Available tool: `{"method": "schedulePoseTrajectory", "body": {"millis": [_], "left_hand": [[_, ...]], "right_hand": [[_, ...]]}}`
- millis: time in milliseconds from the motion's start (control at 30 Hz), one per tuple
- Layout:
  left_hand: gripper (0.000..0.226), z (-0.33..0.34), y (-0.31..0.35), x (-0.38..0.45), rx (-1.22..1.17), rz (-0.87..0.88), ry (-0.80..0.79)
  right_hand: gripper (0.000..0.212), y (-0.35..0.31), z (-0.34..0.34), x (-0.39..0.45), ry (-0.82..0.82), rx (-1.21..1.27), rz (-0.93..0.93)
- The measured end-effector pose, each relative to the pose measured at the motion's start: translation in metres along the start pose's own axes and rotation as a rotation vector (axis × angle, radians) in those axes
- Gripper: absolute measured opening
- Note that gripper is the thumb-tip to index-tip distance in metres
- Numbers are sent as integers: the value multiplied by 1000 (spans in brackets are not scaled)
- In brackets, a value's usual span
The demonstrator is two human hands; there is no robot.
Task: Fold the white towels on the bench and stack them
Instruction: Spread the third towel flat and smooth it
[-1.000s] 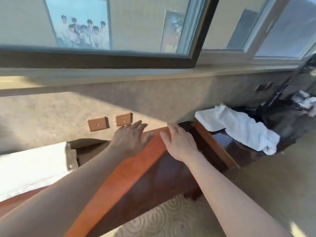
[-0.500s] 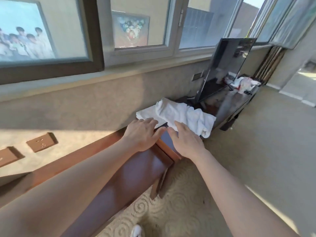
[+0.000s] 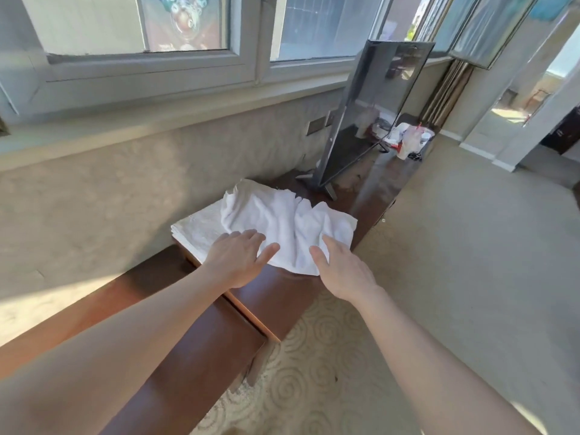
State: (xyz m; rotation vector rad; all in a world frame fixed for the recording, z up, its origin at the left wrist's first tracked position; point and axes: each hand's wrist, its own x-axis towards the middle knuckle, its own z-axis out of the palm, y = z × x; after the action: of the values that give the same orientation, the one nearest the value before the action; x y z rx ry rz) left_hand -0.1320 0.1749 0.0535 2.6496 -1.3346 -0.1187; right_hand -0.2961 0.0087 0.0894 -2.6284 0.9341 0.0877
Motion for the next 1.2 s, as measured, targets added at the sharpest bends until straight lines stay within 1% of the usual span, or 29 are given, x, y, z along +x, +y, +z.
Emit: {"method": "schedulePoseTrajectory", "body": {"millis": [200,400,467,533,633,767,867,933,1000,1100,1167,1200], "left_hand": [[82,42,-7,60,24,-92,-98],[62,80,-8,121,25,-233,-212],[60,91,-6,143,0,-291,-253],[59,102,-2,164,-33,-352,-255],[63,118,3,194,-47,-397,-240],[70,135,8,223,-8,-379,-218],[81,142,9,249,-66,-417,-186],[87,149,12,268,-80,-458,-189],[87,159,14,284,-29,-515,-177],[64,171,14,299,107,-536,-84],[48,176,13,301,129,-503,6],[43,176,13,300,135,-496,12]], "right_hand": [[68,29,23,81,-96,50,-28],[66,71,50,179,-187,54,-83],[65,84,56,212,-189,23,-117],[64,96,61,243,-169,-22,-155],[65,108,71,288,-174,-66,-149],[69,113,88,331,-189,-87,-131],[71,113,102,349,-175,-111,-155],[70,112,111,354,-155,-126,-157],[64,111,120,352,-83,-118,-155],[52,111,142,354,123,-41,-206],[44,114,154,356,212,-7,-222],[39,116,158,357,244,12,-224]]}}
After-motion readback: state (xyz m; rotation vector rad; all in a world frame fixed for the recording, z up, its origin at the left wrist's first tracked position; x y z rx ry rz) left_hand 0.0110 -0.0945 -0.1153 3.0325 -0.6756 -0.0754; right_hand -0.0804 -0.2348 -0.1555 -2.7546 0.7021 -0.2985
